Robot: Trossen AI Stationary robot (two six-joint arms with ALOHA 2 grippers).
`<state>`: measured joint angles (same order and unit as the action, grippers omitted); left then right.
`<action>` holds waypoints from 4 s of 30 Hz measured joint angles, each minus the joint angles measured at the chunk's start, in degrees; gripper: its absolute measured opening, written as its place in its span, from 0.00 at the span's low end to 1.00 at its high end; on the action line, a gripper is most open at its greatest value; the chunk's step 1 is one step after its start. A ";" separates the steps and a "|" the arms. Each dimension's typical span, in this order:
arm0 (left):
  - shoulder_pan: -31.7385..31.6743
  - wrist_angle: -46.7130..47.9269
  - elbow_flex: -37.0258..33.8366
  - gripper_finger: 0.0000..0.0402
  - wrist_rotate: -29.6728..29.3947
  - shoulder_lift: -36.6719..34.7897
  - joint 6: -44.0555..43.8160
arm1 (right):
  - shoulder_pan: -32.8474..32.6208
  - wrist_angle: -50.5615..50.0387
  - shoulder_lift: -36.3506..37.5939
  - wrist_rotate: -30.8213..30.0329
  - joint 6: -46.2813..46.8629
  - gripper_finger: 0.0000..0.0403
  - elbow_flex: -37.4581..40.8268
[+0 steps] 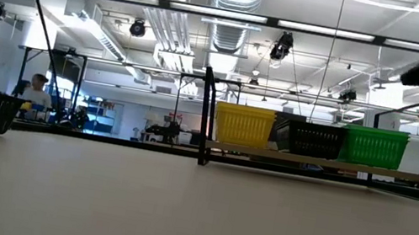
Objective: Stack baskets on shelf by color
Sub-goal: Stack the black bin on top of the black bins on the shelf
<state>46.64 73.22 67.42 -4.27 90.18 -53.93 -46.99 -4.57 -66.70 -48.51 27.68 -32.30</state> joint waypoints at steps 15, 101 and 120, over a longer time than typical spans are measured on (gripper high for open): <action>-1.57 -4.43 -14.95 0.22 2.87 -0.01 7.28 | -5.04 0.21 -15.19 -3.08 -1.88 0.02 -10.64; -56.51 -66.66 45.68 0.18 -3.18 41.21 72.75 | -21.89 -10.20 -32.11 -14.58 25.68 0.02 -21.87; -56.01 -53.73 46.68 0.27 -3.69 38.74 74.14 | -21.87 -10.70 -32.09 -14.58 24.98 0.02 -21.78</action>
<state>-9.37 19.49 114.09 -7.96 128.92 20.21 -68.86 -15.27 -98.78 -63.09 52.66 -54.08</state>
